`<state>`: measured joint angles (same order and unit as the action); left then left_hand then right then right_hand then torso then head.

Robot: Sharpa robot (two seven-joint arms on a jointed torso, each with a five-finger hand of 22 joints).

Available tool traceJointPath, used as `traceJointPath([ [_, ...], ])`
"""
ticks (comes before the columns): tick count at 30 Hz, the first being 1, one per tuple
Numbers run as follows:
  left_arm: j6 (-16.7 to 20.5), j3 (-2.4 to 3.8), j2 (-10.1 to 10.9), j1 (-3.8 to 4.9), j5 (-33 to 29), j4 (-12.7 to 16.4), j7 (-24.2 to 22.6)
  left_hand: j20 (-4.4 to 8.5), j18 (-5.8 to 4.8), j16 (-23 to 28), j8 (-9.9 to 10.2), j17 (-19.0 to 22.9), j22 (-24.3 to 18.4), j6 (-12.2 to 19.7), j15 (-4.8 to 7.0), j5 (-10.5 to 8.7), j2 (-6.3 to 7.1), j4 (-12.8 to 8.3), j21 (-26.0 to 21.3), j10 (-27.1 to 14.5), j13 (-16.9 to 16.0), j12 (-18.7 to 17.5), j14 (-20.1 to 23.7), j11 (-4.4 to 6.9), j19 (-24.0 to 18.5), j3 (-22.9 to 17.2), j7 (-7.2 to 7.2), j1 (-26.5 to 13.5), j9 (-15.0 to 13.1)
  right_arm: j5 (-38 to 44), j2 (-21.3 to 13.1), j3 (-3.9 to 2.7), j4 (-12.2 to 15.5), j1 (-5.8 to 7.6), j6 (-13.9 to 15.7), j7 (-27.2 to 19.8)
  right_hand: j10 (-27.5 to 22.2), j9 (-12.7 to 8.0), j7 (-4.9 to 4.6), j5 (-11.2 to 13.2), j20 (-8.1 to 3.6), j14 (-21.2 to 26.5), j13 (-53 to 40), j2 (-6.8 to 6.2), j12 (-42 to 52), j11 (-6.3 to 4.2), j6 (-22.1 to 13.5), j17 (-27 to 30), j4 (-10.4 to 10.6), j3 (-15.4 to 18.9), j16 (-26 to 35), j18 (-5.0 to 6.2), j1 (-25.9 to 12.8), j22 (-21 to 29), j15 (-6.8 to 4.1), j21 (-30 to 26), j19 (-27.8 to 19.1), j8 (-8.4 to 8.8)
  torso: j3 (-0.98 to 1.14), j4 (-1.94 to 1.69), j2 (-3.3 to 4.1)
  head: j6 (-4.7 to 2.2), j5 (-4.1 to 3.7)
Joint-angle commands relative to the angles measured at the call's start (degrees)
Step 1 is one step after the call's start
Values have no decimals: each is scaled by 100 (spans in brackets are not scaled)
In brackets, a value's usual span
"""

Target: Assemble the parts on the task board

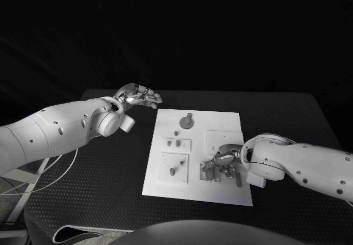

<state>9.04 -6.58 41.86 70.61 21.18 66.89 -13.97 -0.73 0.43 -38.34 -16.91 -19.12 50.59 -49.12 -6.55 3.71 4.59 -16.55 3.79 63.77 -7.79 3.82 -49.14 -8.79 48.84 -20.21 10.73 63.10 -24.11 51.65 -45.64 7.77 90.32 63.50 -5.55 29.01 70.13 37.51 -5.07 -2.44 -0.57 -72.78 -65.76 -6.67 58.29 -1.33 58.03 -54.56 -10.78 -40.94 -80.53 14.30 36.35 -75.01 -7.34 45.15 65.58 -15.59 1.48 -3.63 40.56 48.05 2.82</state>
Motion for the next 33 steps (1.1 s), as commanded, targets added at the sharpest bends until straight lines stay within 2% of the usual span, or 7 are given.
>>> traceJointPath([
  [1, -53, 3, -2, 4, -29, 18, -39, -29, -2, 19, 10, -8, -9, 58, -20, -27, 11, 7, 13, -28, 6, 17, -11, 8, 5, 35, 2, -66, 9, 111, 5, 52, -60, -60, -21, 175, -30, -12, -9, -34, 9, 43, 11, -77, -31, 6, -34, 12, 61, 2, 26, 70, -18, -86, 8, -28, -31, 94, -1, 3, 0, -12, 8],
  [15, -56, 3, 3, 4, -29, 20, -35, -30, -2, 23, 10, -13, -11, 60, -20, -27, 12, 6, 13, -29, 8, 17, -10, 8, 3, 36, 3, -71, 10, 111, 7, 55, -62, -60, -100, 177, -25, -4, -7, -35, -1, 58, 24, -389, -39, 3, -29, 51, 332, -100, 0, 70, -63, -89, 5, -31, -25, 114, -2, 1, 1, -1, 5],
  [26, -55, 3, 4, 4, -29, 21, -34, -30, -2, 26, 11, -17, -13, 62, -21, -27, 13, 5, 13, -31, 10, 16, -9, 7, 1, 38, 4, -75, 11, 110, 7, 58, -65, -60, -127, 173, -27, 7, -8, -35, -5, 65, 26, -549, -38, 4, -32, 72, 482, -164, -15, 70, -31, -91, 5, -27, -17, 123, 0, 2, 2, 12, 5],
  [30, -56, 3, 4, 4, -29, 21, -33, -30, -2, 28, 11, -18, -13, 62, -21, -27, 13, 5, 13, -32, 11, 15, -8, 7, 1, 38, 4, -76, 11, 110, 5, 59, -69, -60, -116, 172, -31, 15, -10, -35, -5, 72, 28, -746, -40, 7, -39, 87, 626, -209, -22, 70, -28, -89, 7, -27, -13, 131, 0, 2, 2, 12, 5],
  [33, -56, 3, 5, 4, -29, 19, -33, -30, -2, 29, 11, -19, -14, 63, -21, -27, 13, 5, 13, -33, 11, 15, -8, 6, 1, 38, 4, -77, 11, 110, 5, 59, -69, -60, -133, 168, -31, 20, -11, -36, -5, 74, 28, -794, -39, 7, -41, 94, 695, -220, -27, 70, -33, -90, 7, -26, -11, 134, 1, 2, 2, 20, 2],
])
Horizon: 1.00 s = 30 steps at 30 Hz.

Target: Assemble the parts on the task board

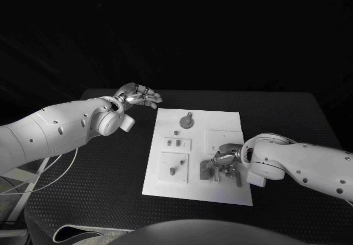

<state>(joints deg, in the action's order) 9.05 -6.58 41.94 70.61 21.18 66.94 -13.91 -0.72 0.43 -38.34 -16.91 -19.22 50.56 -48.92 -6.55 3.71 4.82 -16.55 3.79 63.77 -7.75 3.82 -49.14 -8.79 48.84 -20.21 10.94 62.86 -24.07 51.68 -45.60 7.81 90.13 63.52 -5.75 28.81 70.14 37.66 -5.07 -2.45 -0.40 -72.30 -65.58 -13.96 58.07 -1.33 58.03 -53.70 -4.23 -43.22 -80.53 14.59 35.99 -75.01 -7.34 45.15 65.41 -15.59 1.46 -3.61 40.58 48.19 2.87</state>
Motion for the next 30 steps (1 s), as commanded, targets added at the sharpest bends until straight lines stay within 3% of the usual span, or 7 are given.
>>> traceJointPath([
  [1, -58, 4, -3, 4, -29, 14, -38, -30, -1, 29, 11, -10, -10, 42, -21, -27, -10, 5, 13, -34, 7, 15, -8, 6, 1, 38, -17, -54, 7, 107, 1, 55, -50, -63, -126, 186, -33, 6, -12, -35, -22, 27, 10, -78, -18, 8, -42, 8, 52, 9, -28, 41, 1, -90, 7, -26, 6, 134, 2, 0, 0, 6, -2],
  [10, -58, 4, -4, 4, -29, 13, -36, -32, -2, 35, 15, -16, -13, 50, -23, -27, -5, 6, 13, -42, 11, 12, -5, 3, -2, 41, -13, -64, 9, 107, 0, 58, -54, -63, -141, 175, -42, 11, -17, -35, -19, 36, 8, -183, -18, 12, -59, 17, 110, 34, -35, 41, -13, -93, 11, -26, -6, 146, 2, 1, 1, 17, -5],
  [23, -55, 4, -5, 4, -29, -5, -40, -32, -2, 39, 15, -20, -15, 52, -24, -27, -7, 6, 13, -45, 14, 11, -4, 1, -4, 41, -13, -66, 10, 255, -123, 57, 73, -56, 104, -5, -20, 29, -7, -36, -37, 17, -2, -87, 6, 2, -38, 24, 89, 14, -64, 41, 109, -99, 3, -4, 15, 134, 1, 3, -6, -13, -42],
  [30, -57, 3, -13, 4, -30, -18, -46, -32, -2, 41, 14, -23, -15, 50, -24, -27, -10, 6, 13, -46, 15, 12, -4, 1, -4, 40, -13, -68, 10, 529, -426, 39, 282, 164, 439, -167, 51, 55, 11, -36, -58, -40, -26, -19, 68, -16, 15, 31, -10, 56, -107, 41, 244, -102, -12, 34, 70, 105, 1, 2, -6, -60, -90],
])
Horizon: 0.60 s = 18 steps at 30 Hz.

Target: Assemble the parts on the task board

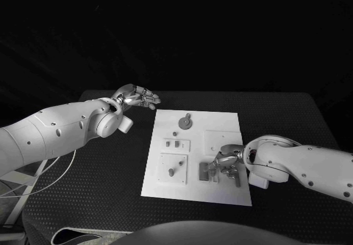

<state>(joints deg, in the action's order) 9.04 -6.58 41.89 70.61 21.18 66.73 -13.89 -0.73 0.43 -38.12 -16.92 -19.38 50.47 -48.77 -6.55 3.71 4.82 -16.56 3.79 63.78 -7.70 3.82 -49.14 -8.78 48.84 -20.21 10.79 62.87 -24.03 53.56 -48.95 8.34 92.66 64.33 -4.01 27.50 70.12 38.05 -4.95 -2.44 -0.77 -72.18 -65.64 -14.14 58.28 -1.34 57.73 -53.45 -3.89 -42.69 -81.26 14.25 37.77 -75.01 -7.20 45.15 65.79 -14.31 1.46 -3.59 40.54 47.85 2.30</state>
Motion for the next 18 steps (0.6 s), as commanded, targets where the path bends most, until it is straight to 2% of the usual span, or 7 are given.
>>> traceJointPath([
  [1, -57, 3, -7, 4, -30, 2, -48, -32, -2, 19, 14, -7, -6, 35, -24, -27, -10, 7, 13, -46, 10, 12, -4, 0, -4, 40, 2, -69, 6, 340, -141, -17, 50, 144, 277, -63, 74, 23, 5, -36, -28, -70, -32, 4, 72, -20, 59, 8, -62, 14, -46, 75, 89, -100, -32, 43, 50, -30, 2, 5, -3, -41, -39],
  [5, -63, 3, -17, 3, -31, 5, -55, -33, -2, 20, 13, -8, -7, 34, -24, -27, -11, 8, 14, -46, 10, 12, -4, 0, -4, 41, 2, -71, 6, 340, -405, -79, 246, 295, 118, -190, 117, 46, 24, -36, -49, -125, -66, 35, 133, -38, 114, -25, -107, 33, -77, 75, 149, -96, -48, 61, 92, -61, 4, 14, 0, -64, -72],
  [7, -70, 3, -25, 3, -33, -6, -54, -33, -2, 21, 13, -10, -7, 34, -24, -27, -13, 9, 14, -45, 11, 13, -4, 0, -4, 41, 2, -75, 6, 347, -531, -128, 340, 348, -31, -213, 322, 90, 62, -36, -71, -233, -264, 118, 422, -71, 232, -160, -150, 56, -134, 75, 198, -93, -74, 83, 145, -131, 7, 11, 2, -83, -114],
  [9, -74, 3, -34, 3, -36, -32, -47, -33, -2, 21, 13, -10, -7, 34, -24, -27, -13, 9, 14, -45, 11, 13, -4, 0, -4, 41, 2, -76, 6, 395, -640, -134, 396, 411, -129, -161, 481, 119, 87, -36, -92, -296, -452, 198, 677, -96, 282, -222, -219, 90, -165, 75, 240, -90, -98, 94, 177, -162, 9, 17, 1, -106, -148],
  [13, -81, 3, -63, 3, -53, -45, -54, -33, -2, 22, 13, -11, -8, 34, -25, -27, -13, 10, 14, -45, 11, 13, -4, 0, -4, 43, 2, -79, 6, 598, -830, -132, 405, 425, -566, -25, 649, 163, 115, -35, -111, -361, -681, 379, 974, -122, 352, -309, -378, 168, -210, 75, 291, -89, -120, 101, 199, -201, 3, 27, 0, -125, -226],
  [16, -88, 3, -74, 3, -53, -34, -48, -34, -2, 23, 13, -12, -8, 34, -25, -28, -15, 11, 14, -45, 12, 14, -3, 0, -4, 43, 2, -82, 6, 844, -1011, -84, 383, 423, -877, 107, 764, 206, 143, -37, -125, -411, -821, 746, 1161, -149, 431, -405, -573, 227, -261, 75, 346, -97, -140, 118, 218, -248, 2, 20, 3, -126, -286],
  [18, -87, 2, -61, 3, -54, -35, -44, -34, -2, 24, 13, -13, -8, 36, -25, -28, -15, 11, 15, -46, 12, 13, -3, 0, -5, 43, 3, -84, 7, 912, -1110, -29, 354, 417, -932, 142, 763, 225, 151, -37, -120, -409, -841, 842, 1180, -155, 439, -415, -700, 318, -275, 75, 272, -96, -148, 115, 207, -248, 3, 25, 2, -110, -319],
])
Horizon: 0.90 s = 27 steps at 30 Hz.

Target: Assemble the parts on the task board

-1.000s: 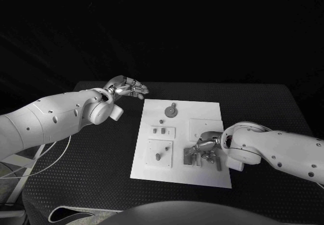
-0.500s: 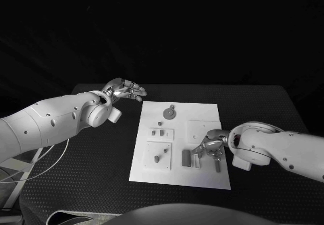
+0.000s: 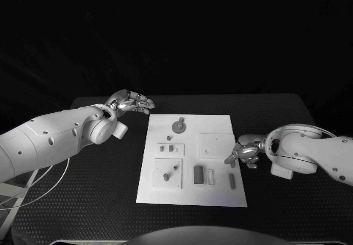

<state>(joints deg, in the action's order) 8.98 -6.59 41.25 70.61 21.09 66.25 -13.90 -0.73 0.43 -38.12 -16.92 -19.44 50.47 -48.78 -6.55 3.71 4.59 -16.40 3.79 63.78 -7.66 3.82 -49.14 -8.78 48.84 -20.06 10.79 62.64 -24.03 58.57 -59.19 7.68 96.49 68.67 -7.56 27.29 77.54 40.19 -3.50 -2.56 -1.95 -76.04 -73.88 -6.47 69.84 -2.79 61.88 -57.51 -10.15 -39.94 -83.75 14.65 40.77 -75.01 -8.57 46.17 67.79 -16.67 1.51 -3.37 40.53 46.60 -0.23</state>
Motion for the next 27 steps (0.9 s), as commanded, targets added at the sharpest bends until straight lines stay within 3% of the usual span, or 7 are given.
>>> traceJointPath([
  [1, -76, 2, 4, 3, -45, 5, -43, -34, -2, 24, 14, -8, -9, 37, -25, -28, 8, -5, 14, -46, 8, 13, -3, 0, -5, 29, 2, -62, 8, 470, -139, 45, -30, -25, -607, 173, 20, 16, 8, -22, -2, -20, -19, 85, 25, -11, 33, -5, -95, 52, -27, 35, -42, -95, -12, 13, 6, -15, 1, 11, 3, 18, -72],
  [7, -100, -1, -45, 0, -46, -32, -52, -34, -2, 26, 14, -10, -10, 38, -25, -27, 7, -5, 15, -48, 9, 13, -3, -1, -5, 29, 2, -64, 8, 1359, -240, 53, 35, -114, -938, 268, 1, 28, 12, -22, 4, -3, -6, 87, 2, -17, 44, 26, -107, 87, -24, 35, -157, -89, -14, 1, -2, -9, 16, 31, -9, 21, -88],
  [9, -114, -6, -71, -1, -46, -49, -53, -34, -2, 27, 14, -11, -10, 38, -25, -27, 5, -5, 15, -49, 10, 13, -2, -1, -5, 29, 2, -66, 8, 1367, -228, 58, 17, -126, -950, 284, -10, 29, 11, -22, 9, 10, 6, 64, -16, -15, 41, 51, -75, 94, -17, 35, -225, -85, -12, -8, -9, -1, 5, 10, -9, 25, -110],
  [14, -124, -17, -85, -1, -46, -57, -51, -34, -2, 29, 14, -13, -11, 39, -26, -27, 0, -4, 15, -51, 11, 12, -1, -2, -5, 28, 2, -70, 9, 1420, -154, 84, -3, -214, -750, 300, -32, 29, 8, -22, 11, 23, 32, -32, -56, -14, 36, 86, 24, 75, -9, 35, -370, -80, -10, -24, -16, 21, -3, -6, -6, 20, -125],
  [17, -123, -20, -71, -2, -46, -44, -56, -34, -2, 31, 14, -15, -11, 40, -26, -27, -2, -4, 15, -53, 12, 11, -1, -2, -6, 29, 3, -72, 9, 1448, -32, 96, -70, -354, -542, 296, -35, 26, 5, -22, 6, 28, 36, -118, -66, -11, 30, 108, 131, 24, -7, 35, -464, -78, -8, -33, -14, 43, -4, -7, 0, 31, -118],
  [22, -119, -21, -61, -2, -46, -42, -60, -34, -2, 33, 15, -17, -12, 42, -26, -27, -2, -5, 15, -56, 14, 10, 0, -4, -8, 30, 4, -75, 10, 1448, 174, 96, -133, -559, -391, 291, -69, 28, 0, -23, -4, 45, 80, -306, -130, -6, 23, 167, 259, -98, 3, 35, -495, -79, -5, -41, -5, 69, -3, -15, 4, 34, -99],
  [27, -114, -22, -36, -2, -46, -34, -57, -35, -2, 35, 15, -19, -12, 43, -27, -27, -3, -6, 15, -57, 15, 10, 1, -4, -8, 30, 4, -77, 10, 1448, 260, 96, -168, -649, -337, 286, -78, 32, -4, -23, -6, 50, 94, -366, -151, -2, 17, 189, 314, -148, 6, 35, -487, -80, -3, -42, 2, 81, -10, -13, 6, 44, -91],
])
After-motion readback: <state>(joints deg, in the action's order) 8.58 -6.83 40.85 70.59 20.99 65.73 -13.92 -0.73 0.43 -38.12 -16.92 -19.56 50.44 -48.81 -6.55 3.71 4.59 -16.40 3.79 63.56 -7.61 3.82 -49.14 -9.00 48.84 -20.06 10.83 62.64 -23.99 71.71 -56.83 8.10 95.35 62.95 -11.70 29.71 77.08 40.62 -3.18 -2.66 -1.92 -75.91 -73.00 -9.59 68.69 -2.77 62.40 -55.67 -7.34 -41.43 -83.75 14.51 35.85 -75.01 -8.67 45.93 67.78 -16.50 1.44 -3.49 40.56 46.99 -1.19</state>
